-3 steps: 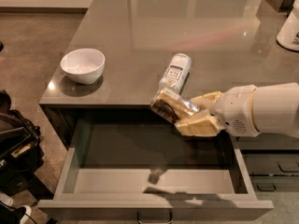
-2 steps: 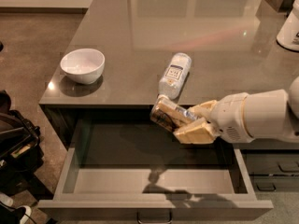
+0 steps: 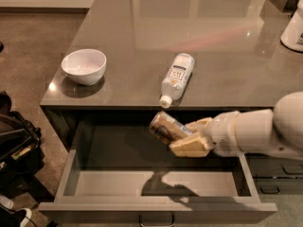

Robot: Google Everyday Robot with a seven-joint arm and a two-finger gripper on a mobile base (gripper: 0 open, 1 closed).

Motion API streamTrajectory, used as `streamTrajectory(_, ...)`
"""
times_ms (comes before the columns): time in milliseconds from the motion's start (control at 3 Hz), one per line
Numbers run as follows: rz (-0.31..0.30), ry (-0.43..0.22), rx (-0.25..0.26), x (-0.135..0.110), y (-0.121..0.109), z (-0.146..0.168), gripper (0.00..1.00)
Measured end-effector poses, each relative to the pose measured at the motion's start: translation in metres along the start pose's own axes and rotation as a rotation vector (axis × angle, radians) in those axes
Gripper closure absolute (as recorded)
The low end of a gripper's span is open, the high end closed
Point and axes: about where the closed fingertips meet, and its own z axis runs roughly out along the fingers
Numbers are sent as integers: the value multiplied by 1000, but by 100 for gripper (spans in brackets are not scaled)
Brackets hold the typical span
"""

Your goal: Place orange can into top drawer

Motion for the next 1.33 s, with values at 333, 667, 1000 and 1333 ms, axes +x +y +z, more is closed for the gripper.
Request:
streamTrajectory(333, 158, -21, -114, 48, 4, 60, 100)
streamTrajectory(667, 192, -27, -144, 61, 3, 73, 100)
streamTrajectory(1000, 192, -27, -144, 61, 3, 73, 83)
streamTrajectory(1333, 192, -27, -144, 61, 3, 73, 59)
